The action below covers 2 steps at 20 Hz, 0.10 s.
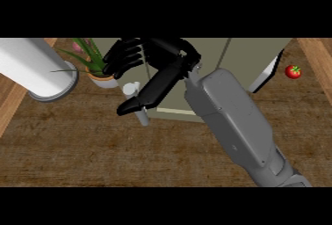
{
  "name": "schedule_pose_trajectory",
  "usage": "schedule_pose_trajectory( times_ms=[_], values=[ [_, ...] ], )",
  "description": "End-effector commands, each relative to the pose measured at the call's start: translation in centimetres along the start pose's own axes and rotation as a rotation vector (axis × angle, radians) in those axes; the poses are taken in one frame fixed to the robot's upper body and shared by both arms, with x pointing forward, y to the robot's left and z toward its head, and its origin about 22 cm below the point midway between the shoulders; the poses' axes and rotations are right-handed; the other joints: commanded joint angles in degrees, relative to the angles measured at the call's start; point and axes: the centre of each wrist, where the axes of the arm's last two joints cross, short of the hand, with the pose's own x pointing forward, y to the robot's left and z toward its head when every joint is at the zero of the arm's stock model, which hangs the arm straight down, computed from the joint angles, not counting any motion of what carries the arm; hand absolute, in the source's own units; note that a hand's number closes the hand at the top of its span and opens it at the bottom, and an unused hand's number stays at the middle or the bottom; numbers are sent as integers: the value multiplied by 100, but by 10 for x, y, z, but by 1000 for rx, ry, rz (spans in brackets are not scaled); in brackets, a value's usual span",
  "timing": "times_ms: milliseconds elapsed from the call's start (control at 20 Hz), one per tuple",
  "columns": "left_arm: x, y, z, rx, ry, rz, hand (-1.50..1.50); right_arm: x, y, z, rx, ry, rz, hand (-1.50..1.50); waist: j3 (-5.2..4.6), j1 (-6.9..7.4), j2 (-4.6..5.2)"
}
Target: Pick up the bottled water, place it into the cabinet and close the cabinet
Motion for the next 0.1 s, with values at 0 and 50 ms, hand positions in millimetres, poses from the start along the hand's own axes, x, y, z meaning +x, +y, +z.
schedule_pose_trajectory(
  times_ms=[0,50],
  values=[
    [-3,-4,-5,-25,19,-1,-150,70,-20,-1,-220,-159,41,-150,38,-40,-2],
    [-6,-9,2,-18,19,5,-150,63,-26,5,-222,-174,44,-150,42,5,-5]
  ],
)
